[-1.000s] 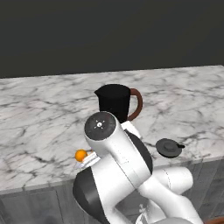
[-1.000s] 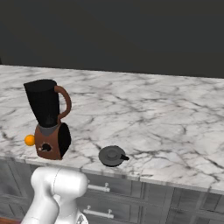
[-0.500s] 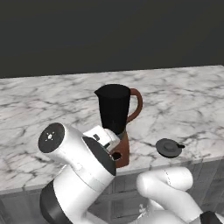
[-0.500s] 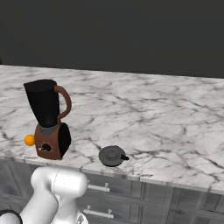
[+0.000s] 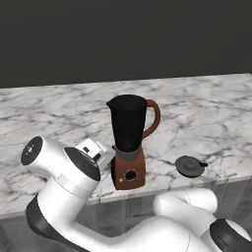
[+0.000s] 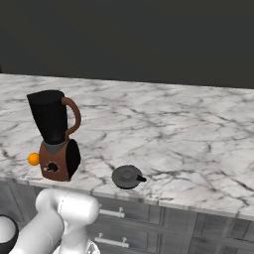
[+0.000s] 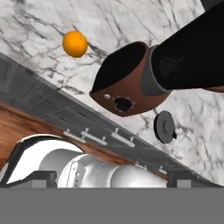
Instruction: Open the blender lid, put the orange in the blender, close the lid, and start the blender.
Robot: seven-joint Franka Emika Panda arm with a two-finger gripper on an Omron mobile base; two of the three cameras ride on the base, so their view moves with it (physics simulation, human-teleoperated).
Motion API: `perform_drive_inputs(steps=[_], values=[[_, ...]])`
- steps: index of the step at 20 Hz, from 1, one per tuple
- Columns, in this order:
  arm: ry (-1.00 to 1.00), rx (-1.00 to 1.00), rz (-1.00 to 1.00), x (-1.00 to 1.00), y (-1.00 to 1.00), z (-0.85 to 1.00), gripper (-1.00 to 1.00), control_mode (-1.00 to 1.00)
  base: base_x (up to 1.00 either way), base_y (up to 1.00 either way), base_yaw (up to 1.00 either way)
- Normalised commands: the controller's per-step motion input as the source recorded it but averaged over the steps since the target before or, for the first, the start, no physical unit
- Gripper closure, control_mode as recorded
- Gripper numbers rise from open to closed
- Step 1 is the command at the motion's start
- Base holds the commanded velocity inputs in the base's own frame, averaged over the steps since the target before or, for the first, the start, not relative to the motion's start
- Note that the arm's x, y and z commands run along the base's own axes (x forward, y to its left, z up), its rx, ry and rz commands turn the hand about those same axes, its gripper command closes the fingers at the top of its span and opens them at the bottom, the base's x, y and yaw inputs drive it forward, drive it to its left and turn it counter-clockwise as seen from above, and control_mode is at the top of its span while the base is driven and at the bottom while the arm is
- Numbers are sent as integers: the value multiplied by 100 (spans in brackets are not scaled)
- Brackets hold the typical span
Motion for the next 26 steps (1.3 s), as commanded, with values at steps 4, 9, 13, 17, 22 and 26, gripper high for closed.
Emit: perform_drive_inputs(steps=[4,9,13,17,22,26], values=[[0,-2,10,62,0,-35,-100,-100,0,0,0],[1,-7,3,38,0,-37,-100,-100,0,0,0],[1,-10,1,40,0,-32,-100,-100,0,0,0],[1,-7,2,42,0,-24,-100,-100,0,0,0],[0,-1,5,40,0,-4,-100,-100,0,0,0],[1,0,5,41,0,-8,-100,-100,0,0,0]])
